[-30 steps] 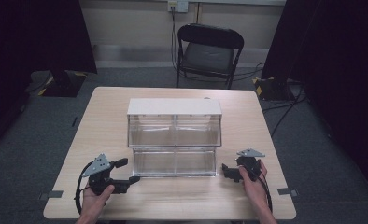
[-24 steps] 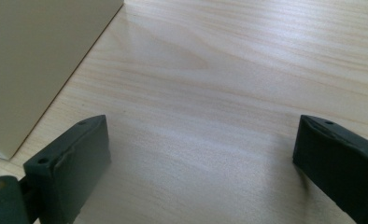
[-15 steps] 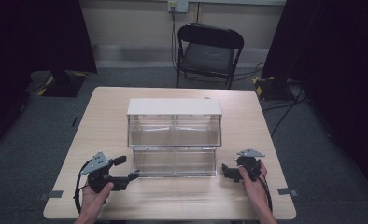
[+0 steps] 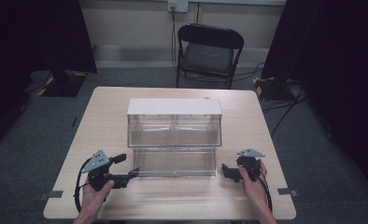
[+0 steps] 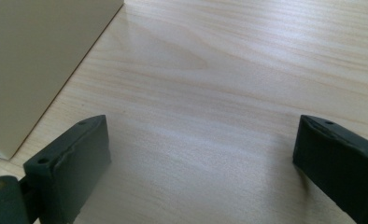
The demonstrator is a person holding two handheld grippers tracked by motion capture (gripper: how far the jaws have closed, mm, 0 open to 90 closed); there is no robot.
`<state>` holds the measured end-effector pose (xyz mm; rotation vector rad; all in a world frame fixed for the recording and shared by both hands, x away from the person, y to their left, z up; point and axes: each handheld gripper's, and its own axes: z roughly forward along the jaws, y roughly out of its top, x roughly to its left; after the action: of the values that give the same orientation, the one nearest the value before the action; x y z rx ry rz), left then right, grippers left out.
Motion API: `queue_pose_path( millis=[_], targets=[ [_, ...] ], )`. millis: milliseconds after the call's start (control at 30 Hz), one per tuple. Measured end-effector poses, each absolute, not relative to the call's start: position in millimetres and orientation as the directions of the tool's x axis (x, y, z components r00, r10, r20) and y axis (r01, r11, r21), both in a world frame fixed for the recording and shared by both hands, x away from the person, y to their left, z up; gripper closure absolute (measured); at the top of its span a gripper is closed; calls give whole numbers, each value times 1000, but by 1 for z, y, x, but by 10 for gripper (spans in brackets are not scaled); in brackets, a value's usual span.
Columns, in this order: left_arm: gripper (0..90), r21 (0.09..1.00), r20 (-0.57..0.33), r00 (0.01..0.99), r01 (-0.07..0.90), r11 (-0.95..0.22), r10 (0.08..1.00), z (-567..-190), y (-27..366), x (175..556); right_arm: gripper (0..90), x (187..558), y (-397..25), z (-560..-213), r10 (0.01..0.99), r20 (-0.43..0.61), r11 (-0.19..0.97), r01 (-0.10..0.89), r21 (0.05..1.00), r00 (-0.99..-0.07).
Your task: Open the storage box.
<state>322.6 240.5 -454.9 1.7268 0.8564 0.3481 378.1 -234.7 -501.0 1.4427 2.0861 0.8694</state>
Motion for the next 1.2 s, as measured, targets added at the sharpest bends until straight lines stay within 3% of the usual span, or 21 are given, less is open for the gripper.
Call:
queue_pose_path(
  millis=[1200],
  targets=[
    [165,938,-169,682,332,-95,711,-438,245,328,32,378,-235,-501,938,-15,252,649,718,-347]
  ],
)
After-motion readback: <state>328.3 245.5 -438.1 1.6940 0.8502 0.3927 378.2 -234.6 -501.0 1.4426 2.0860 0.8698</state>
